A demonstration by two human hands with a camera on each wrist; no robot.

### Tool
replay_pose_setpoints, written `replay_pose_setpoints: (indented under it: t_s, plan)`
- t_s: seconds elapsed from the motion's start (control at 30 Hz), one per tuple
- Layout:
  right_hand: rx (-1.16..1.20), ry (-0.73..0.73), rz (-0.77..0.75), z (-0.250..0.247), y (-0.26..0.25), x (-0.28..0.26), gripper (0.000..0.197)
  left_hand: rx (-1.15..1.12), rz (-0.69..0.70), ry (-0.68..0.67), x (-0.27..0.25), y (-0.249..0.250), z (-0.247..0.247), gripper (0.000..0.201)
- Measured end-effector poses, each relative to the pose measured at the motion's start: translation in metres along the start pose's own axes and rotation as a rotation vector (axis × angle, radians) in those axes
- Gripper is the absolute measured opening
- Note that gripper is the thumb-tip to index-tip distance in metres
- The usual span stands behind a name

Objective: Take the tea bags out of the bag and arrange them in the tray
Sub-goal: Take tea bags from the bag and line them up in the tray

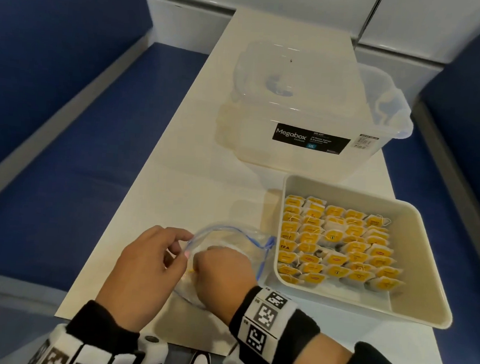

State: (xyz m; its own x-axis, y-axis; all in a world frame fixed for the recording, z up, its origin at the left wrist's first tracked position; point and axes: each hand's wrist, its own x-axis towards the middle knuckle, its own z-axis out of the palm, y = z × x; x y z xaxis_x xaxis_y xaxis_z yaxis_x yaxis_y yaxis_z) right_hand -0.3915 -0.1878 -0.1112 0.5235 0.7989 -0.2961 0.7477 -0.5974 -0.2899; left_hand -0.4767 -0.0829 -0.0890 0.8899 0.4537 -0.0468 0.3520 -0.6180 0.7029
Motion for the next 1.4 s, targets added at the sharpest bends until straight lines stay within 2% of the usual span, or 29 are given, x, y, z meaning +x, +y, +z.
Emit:
replay_pose_setpoints:
  t_s: [0.13, 0.3, 0.43, 0.5, 0.6, 0.7, 0.83, 0.97, 1.03, 1.1, 1.13, 1.33, 1.4]
  plan:
    - [0.214, 0.126, 0.055, -0.017, 0.015, -0.014, 0.022, 0.004, 0.011, -0.007, 0.003, -0.004, -0.002, 0.026]
    - [0.633, 0.343, 0.087, -0.050, 0.033, -0.041, 0.010, -0.021, 0.088, 0.064, 0.007, 0.004, -0.004, 0.020]
    - [1.016, 0.417, 0.080, -0.067, 0.035, -0.042, 0.022, -0.181, 0.220, 0.143, 0.010, 0.024, -0.006, 0.028]
    - [1.147, 0.439, 0.056, -0.073, 0.033, -0.041, 0.020, -0.310, 0.229, 0.152, 0.012, 0.036, -0.003, 0.023]
    - [1.226, 0.459, 0.020, -0.077, 0.030, -0.045, 0.015, -0.442, 0.217, 0.178, 0.017, 0.050, 0.001, 0.011]
    - [1.154, 0.459, 0.000, -0.081, 0.033, -0.051, 0.016, -0.510, 0.241, 0.170, 0.021, 0.058, 0.001, 0.017]
    - [0.821, 0.592, -0.017, -0.086, 0.044, -0.058, 0.036, -0.472, 0.253, 0.131, 0.026, 0.064, -0.004, 0.010]
    - [0.590, 0.733, -0.255, -0.101, 0.050, -0.065, 0.060, -0.523, 0.210, 0.043, 0.029, 0.073, -0.006, 0.021]
    - [0.480, 0.720, -0.307, -0.107, 0.052, -0.067, 0.050, -0.597, 0.197, -0.019, 0.027, 0.080, -0.005, 0.022]
    - [0.390, 0.684, -0.318, -0.114, 0.055, -0.069, 0.025, -0.665, 0.174, -0.071, 0.025, 0.086, -0.002, 0.022]
    - [0.355, 0.667, -0.317, -0.118, 0.057, -0.071, 0.018, -0.697, 0.166, -0.087, 0.024, 0.088, 0.000, 0.021]
    - [0.158, 0.593, -0.221, -0.145, 0.056, -0.081, 0.018, -0.828, 0.178, -0.037, 0.017, 0.090, 0.010, 0.038]
    - [0.144, 0.534, -0.174, -0.154, 0.054, -0.086, 0.018, -0.801, 0.185, -0.057, 0.015, 0.092, 0.014, 0.035]
